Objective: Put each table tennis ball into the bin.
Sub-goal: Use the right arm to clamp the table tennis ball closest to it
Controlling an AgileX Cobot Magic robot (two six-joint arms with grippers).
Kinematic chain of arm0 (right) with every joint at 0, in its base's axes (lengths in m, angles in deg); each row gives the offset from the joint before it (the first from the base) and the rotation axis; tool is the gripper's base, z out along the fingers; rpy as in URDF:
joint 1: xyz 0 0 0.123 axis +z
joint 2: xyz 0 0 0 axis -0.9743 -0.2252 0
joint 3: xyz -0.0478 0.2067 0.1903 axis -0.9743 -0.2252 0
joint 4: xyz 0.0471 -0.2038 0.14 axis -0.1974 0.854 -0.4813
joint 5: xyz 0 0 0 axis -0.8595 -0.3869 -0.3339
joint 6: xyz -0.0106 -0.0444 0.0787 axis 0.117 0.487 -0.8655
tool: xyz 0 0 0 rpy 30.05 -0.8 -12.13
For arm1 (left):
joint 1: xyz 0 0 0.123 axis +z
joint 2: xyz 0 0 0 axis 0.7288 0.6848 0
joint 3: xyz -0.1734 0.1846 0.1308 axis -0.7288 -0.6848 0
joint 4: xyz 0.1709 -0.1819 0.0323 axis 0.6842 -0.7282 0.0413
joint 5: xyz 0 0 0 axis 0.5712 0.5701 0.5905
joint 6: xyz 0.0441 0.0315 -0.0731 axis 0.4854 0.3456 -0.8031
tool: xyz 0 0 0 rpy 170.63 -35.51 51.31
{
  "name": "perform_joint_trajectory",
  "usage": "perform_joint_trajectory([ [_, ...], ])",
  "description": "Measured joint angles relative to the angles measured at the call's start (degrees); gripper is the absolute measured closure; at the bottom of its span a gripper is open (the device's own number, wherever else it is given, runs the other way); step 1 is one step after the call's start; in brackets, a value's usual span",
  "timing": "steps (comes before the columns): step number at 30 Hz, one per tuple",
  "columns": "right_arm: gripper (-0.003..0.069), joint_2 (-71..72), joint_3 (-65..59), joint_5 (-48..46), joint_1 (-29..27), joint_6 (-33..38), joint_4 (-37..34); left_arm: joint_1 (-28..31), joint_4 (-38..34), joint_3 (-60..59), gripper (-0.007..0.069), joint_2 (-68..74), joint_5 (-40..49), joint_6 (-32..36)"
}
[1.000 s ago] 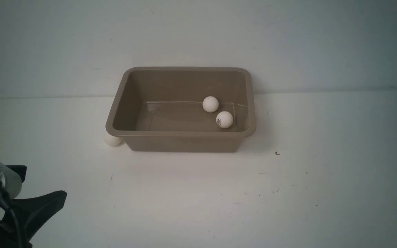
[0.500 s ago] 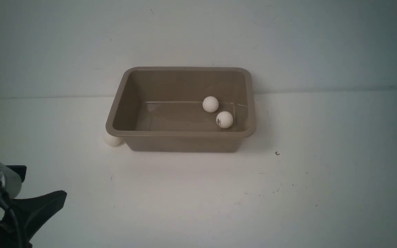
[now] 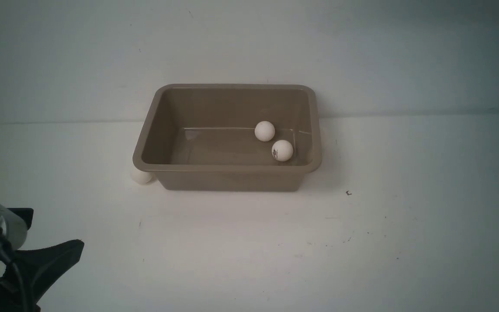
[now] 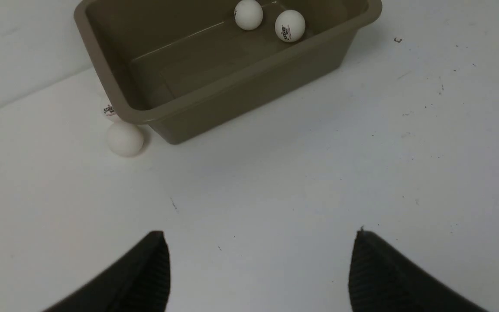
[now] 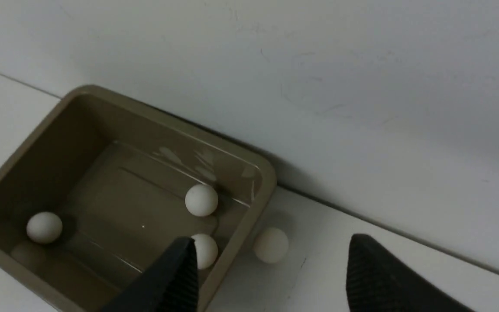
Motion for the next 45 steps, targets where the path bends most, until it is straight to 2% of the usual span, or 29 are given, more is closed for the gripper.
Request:
perform_joint_trajectory([
  [14, 0.0248, -0.46, -4.65, 0.37, 1.11, 11.92, 1.7, 0.0, 0.0, 0.0, 0.0125, 0.0, 0.04, 1.81],
  [20, 0.0248, -1.17, -4.65, 0.37, 1.72, 23.03, 3.24, 0.0, -0.29, 0.0, 0.0125, 0.0, 0.87, 2.12],
  [30, 0.0248, -1.66, -4.84, 0.37, 1.72, 22.05, 11.27, 0.0, -0.85, 0.0, 0.0125, 0.0, 0.54, 2.39],
  [33, 0.0248, -1.6, -4.84, 0.37, 1.72, 21.7, 11.62, 0.0, -0.85, 0.0, 0.0125, 0.0, 0.01, 2.39],
  [42, 0.0248, 4.14, -4.91, 0.37, 1.72, 21.64, 1.8, 0.0, -1.26, 0.0, 0.0125, 0.0, -0.34, 2.52],
  [45, 0.0248, 5.79, -4.91, 0.37, 1.62, 21.64, -4.21, 0.0, -1.26, 0.0, 0.0125, 0.0, -0.39, 2.52],
])
